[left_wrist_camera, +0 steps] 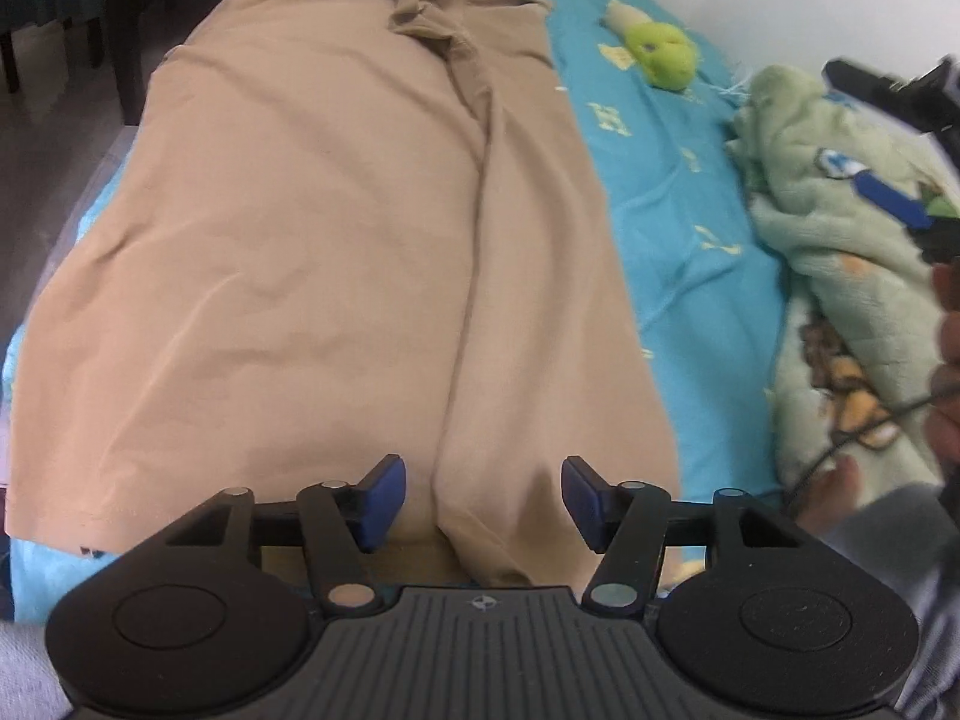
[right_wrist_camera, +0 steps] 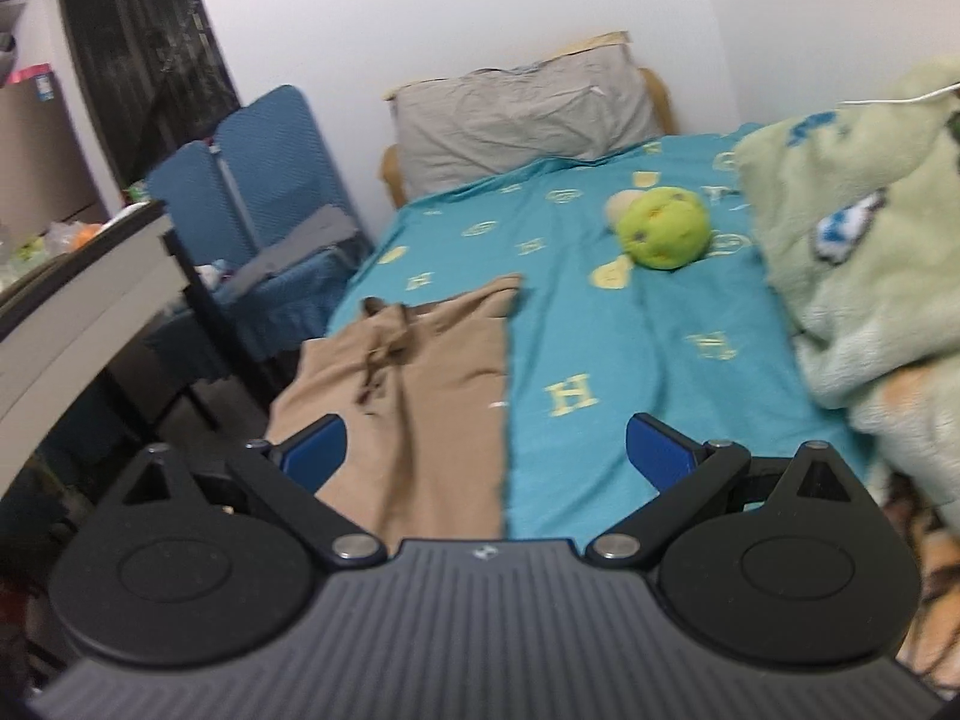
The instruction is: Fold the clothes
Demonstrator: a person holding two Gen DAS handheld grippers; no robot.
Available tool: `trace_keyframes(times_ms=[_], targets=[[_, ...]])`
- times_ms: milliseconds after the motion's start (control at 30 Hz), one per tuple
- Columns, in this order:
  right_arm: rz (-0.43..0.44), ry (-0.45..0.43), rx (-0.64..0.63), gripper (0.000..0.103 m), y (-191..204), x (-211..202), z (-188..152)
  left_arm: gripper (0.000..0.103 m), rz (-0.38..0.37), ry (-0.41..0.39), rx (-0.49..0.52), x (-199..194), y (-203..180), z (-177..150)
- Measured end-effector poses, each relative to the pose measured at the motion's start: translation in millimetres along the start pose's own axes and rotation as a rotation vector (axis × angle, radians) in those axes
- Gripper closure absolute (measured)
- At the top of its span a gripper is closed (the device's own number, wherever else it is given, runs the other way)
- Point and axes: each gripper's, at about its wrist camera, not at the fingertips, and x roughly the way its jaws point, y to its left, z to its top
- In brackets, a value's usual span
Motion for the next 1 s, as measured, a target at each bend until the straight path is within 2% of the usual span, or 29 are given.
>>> trace_keyframes(times_ms=[33,167,233,300,400,467,500,667,700,800,900,1000], targets=[[0.005,-0.007,-0.012,0.002,3.6,0.0,-0.9,0.044,0.011,0.01,-0.004,4.8,0.4,0.7],[0.006,-0.014,-0.045,0.002,8.9,0.6,-2.1,0.067,0.059,0.08,-0.035,15.6,6.8,0.8],[0.005,-0.005,-0.046,0.002,8.3,2.1,-3.1,0.071,0.076,0.088,-0.045,12.9,8.9,1.0],[0.007,0.0,-0.037,0.002,4.5,2.7,-3.3,0.071,0.093,0.097,-0.054,10.3,11.1,1.2],[0.0,-0.008,-0.03,0.002,5.3,0.6,-3.1,0.058,0.097,0.059,-0.036,-1.6,7.7,1.7],[0.001,-0.017,-0.009,0.002,8.2,-2.4,-0.8,0.043,0.094,0.005,-0.004,-15.4,2.3,1.2],[0.002,-0.022,0.002,0.002,9.9,-3.7,0.6,0.04,0.095,-0.027,0.011,-23.2,0.4,3.8],[0.015,-0.053,-0.014,0.002,38.9,-3.4,21.0,0.004,0.091,-0.198,0.07,-64.0,-4.9,18.4],[0.016,-0.06,-0.031,0.002,46.5,-2.6,25.7,0.001,0.08,-0.23,0.062,-71.7,-0.4,23.1],[0.048,-0.079,-0.033,0.002,60.0,3.4,37.1,0.0,0.028,-0.304,-0.008,-89.6,25.7,45.7],[0.087,-0.087,-0.02,0.002,65.8,14.7,40.0,0.0,-0.009,-0.357,-0.129,-96.6,73.5,77.8],[0.091,-0.086,-0.029,0.002,63.7,30.8,30.7,0.0,-0.014,-0.39,-0.275,-83.0,129.8,115.6]])
